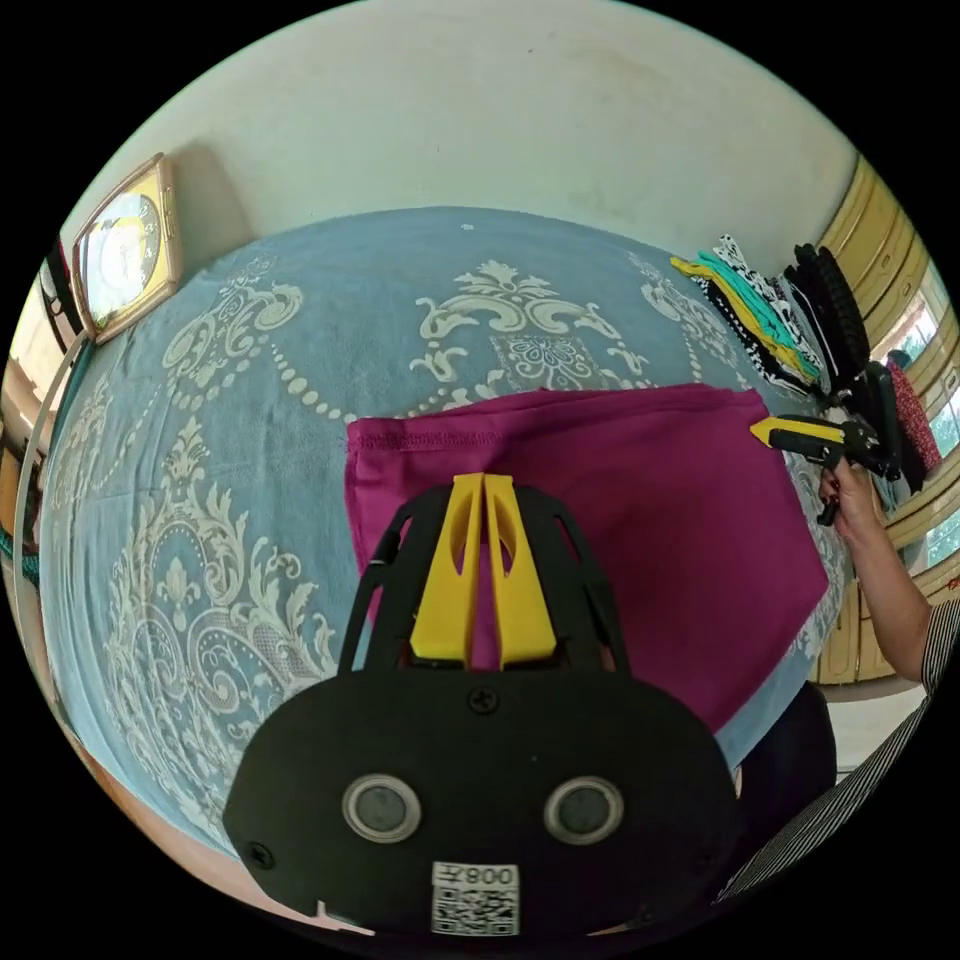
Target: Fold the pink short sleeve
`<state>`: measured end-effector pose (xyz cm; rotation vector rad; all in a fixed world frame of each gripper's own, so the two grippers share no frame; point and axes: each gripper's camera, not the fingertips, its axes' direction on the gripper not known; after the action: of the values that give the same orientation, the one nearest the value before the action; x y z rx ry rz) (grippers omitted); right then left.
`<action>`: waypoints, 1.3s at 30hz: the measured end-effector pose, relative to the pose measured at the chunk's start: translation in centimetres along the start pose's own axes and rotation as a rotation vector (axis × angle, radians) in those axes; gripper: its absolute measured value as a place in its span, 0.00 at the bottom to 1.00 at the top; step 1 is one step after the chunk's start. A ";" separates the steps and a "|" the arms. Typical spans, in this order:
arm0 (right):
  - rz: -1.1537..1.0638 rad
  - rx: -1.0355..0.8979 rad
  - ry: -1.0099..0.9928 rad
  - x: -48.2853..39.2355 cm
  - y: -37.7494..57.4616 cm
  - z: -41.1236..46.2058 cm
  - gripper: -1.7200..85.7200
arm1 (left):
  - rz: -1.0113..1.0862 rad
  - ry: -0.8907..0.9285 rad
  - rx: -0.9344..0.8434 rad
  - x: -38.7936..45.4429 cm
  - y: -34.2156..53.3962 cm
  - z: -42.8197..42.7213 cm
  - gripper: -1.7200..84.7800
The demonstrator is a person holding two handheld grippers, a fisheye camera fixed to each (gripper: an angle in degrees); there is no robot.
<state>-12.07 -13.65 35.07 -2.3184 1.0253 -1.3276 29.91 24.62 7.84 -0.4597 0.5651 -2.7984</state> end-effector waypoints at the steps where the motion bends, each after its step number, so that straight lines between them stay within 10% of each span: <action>1: 0.001 -0.005 0.004 0.0 -0.1 -0.2 0.02 | -0.006 0.003 0.013 0.0 0.1 -0.4 0.02; 20: -0.068 -0.161 -0.097 -5.3 9.3 0.0 0.03 | -0.011 0.002 -0.019 6.0 9.8 -6.3 0.02; 30: 0.518 0.034 -0.266 9.5 24.0 -4.5 0.11 | 0.383 0.415 -0.150 20.2 12.1 -3.4 0.05; 39: 0.655 0.095 -0.451 16.2 27.2 -0.6 0.11 | 0.699 0.346 -0.130 32.5 9.7 -0.5 0.08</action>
<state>-19.25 -44.14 30.75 -1.8297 1.3489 -0.5564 1.59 6.35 11.66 0.1880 0.7957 -2.1711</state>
